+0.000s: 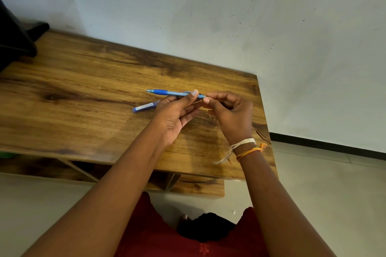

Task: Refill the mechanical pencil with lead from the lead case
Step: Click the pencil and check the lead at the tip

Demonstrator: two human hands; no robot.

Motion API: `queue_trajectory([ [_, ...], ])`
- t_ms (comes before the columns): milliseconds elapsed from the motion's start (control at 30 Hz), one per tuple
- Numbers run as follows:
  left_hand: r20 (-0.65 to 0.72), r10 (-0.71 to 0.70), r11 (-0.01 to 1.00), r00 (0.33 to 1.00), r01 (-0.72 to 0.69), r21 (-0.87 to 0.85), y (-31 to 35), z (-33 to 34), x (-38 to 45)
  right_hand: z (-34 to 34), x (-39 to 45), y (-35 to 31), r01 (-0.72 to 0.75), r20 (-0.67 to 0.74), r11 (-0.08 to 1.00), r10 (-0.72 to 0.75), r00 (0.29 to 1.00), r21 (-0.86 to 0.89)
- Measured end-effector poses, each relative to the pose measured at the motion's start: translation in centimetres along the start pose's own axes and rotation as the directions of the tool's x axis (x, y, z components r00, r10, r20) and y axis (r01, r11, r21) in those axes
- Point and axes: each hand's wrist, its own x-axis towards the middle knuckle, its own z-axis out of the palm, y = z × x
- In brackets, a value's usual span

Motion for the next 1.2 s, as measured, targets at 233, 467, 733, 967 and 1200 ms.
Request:
queue_trajectory([
  [233, -0.002, 0.019, 1.000, 1.000, -0.019, -0.012, -0.1, 0.2, -0.1, 0.2, 0.0, -0.2, 0.005, 0.058, 0.999, -0.007, 0.998, 0.032],
  [467, 0.025, 0.005, 1.000, 1.000, -0.005, 0.004, 0.1, 0.9, -0.7, 0.0, -0.5, -0.8, -0.049, 0.129, 0.993, 0.035, 0.991, 0.111],
  [733, -0.065, -0.023, 1.000, 0.998, 0.024, 0.013, 0.3, 0.8, -1.3, -0.9, -0.9, -1.1, -0.101, 0.122, 0.983, 0.083, 0.989, 0.154],
  [967, -0.046, -0.060, 0.997, 0.997, 0.062, 0.047, 0.2, 1.7, -2.0, -0.4, -1.3, -1.7, -0.047, 0.141, 0.987, 0.025, 0.990, 0.153],
  [1200, -0.174, -0.073, 0.997, 0.982, 0.071, -0.016, 1.5, 0.4, -1.8, -0.9, -1.0, -2.0, -0.137, 0.041, 0.962, 0.131, 0.991, 0.236],
])
